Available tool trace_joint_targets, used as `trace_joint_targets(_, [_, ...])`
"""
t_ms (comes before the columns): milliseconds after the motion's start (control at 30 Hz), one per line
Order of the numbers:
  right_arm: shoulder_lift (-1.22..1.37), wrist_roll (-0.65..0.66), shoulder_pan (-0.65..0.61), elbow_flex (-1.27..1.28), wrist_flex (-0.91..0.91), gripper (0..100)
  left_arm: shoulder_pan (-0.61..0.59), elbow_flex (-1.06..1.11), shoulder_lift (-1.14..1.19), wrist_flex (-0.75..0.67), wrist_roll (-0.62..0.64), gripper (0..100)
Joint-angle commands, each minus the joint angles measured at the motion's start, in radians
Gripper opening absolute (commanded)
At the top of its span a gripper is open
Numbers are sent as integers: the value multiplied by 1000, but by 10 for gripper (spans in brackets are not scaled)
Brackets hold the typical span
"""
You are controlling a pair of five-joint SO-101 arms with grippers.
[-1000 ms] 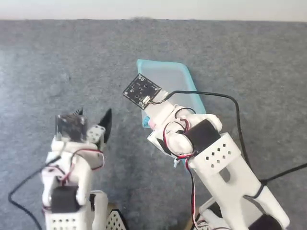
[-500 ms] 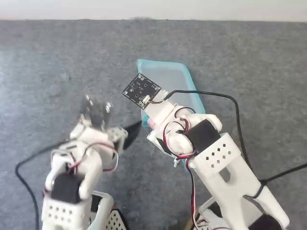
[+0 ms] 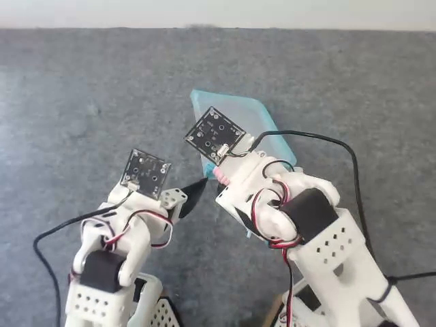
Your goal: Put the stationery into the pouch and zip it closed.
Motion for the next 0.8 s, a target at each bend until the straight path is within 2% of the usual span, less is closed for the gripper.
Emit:
trace_joint_targets(0, [-42, -6, -12, -28, 7, 6, 5, -2, 61, -92, -11, 308])
trace_joint_targets(567, [-45, -5, -13, -26, 27, 6, 34, -1, 279, -258, -6, 303])
trace_joint_targets(767, [-51, 21, -13, -5, 28, 6, 38, -1, 282, -262, 38, 197])
